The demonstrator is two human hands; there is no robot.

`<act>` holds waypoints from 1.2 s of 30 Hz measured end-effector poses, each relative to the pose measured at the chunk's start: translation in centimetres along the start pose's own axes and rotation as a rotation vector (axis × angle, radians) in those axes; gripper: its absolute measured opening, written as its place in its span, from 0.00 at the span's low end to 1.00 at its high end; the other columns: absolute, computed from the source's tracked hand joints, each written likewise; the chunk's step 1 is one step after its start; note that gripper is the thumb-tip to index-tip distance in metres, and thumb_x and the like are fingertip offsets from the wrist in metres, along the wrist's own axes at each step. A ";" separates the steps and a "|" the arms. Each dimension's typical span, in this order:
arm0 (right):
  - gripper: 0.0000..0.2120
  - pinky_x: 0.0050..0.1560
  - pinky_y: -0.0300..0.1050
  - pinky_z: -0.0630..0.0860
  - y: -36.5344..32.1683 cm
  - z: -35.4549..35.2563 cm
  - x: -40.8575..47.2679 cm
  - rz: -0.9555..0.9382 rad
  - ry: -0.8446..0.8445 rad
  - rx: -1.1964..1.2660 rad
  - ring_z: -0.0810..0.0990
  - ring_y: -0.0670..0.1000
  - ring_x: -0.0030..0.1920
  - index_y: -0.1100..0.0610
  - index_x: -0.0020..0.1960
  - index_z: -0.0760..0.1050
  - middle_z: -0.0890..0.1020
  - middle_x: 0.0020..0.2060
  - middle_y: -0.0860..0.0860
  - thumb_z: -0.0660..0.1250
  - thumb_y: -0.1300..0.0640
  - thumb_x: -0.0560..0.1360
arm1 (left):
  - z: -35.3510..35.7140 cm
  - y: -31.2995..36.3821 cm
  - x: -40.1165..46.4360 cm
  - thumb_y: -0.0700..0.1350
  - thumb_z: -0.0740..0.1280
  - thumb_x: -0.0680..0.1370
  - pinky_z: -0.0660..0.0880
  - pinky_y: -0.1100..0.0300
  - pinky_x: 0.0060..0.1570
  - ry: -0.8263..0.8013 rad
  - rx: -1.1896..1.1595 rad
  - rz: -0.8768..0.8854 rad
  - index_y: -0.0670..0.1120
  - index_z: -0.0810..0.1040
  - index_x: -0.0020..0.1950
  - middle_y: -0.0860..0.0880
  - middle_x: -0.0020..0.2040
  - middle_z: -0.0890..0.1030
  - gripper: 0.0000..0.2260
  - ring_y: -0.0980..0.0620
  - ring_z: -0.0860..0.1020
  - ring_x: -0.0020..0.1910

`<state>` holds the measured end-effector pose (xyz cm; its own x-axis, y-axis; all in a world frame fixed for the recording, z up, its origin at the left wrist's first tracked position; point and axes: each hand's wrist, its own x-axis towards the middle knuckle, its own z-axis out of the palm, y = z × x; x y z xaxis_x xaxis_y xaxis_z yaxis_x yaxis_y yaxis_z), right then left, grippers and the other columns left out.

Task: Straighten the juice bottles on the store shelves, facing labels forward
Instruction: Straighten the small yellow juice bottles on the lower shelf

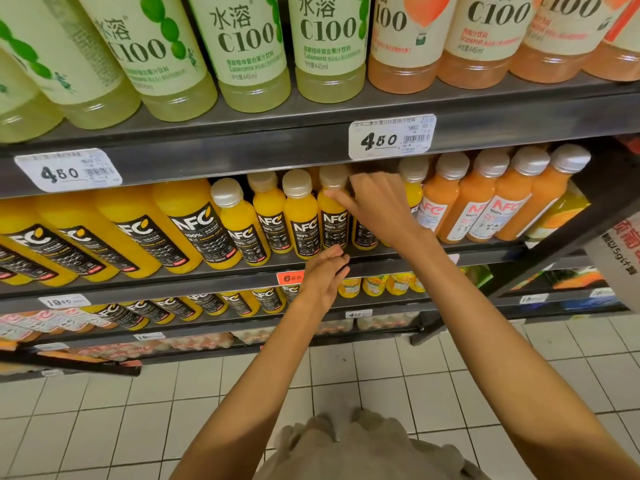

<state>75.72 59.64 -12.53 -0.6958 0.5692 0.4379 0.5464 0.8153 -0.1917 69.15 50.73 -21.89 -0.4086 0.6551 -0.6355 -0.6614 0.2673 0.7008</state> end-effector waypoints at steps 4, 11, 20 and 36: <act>0.19 0.35 0.49 0.64 -0.6 0.8 0.1 0.006 0.001 0.008 0.80 0.61 0.36 0.61 0.36 0.74 0.81 0.33 0.61 0.66 0.46 0.76 | -1.3 -0.2 -0.2 0.28 0.61 0.77 0.71 0.55 0.60 0.033 0.009 0.071 0.38 0.65 0.72 0.46 0.54 0.77 0.23 0.50 0.77 0.51; 0.20 0.48 0.52 0.76 -1.7 -1.4 -4.0 -0.001 0.083 0.448 0.78 0.56 0.53 0.62 0.59 0.75 0.78 0.55 0.57 0.74 0.58 0.70 | -2.1 -1.1 -1.9 0.32 0.68 0.75 0.69 0.61 0.60 -0.026 0.288 0.192 0.45 0.62 0.74 0.48 0.65 0.71 0.30 0.49 0.68 0.68; 0.16 0.45 0.36 0.77 -2.7 -4.0 -4.8 0.275 0.081 1.155 0.81 0.44 0.47 0.56 0.56 0.76 0.81 0.48 0.50 0.73 0.59 0.70 | -3.7 -1.6 -8.8 0.47 0.73 0.73 0.73 0.73 0.44 -0.190 0.506 0.412 0.54 0.74 0.60 0.58 0.53 0.80 0.17 0.63 0.78 0.53; 0.18 0.39 0.42 0.79 -6.5 -2.8 -5.6 0.608 -0.224 1.481 0.83 0.47 0.44 0.53 0.63 0.70 0.83 0.47 0.52 0.59 0.43 0.79 | -7.8 -1.2 -13.3 0.67 0.55 0.72 0.79 0.56 0.38 -0.378 0.155 0.194 0.49 0.76 0.61 0.45 0.45 0.84 0.28 0.47 0.83 0.40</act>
<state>77.35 50.85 -11.23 -0.6788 0.7243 -0.1208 -0.0613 -0.2198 -0.9736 70.46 36.19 -16.77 -0.2382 0.9081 -0.3444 -0.4814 0.1976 0.8539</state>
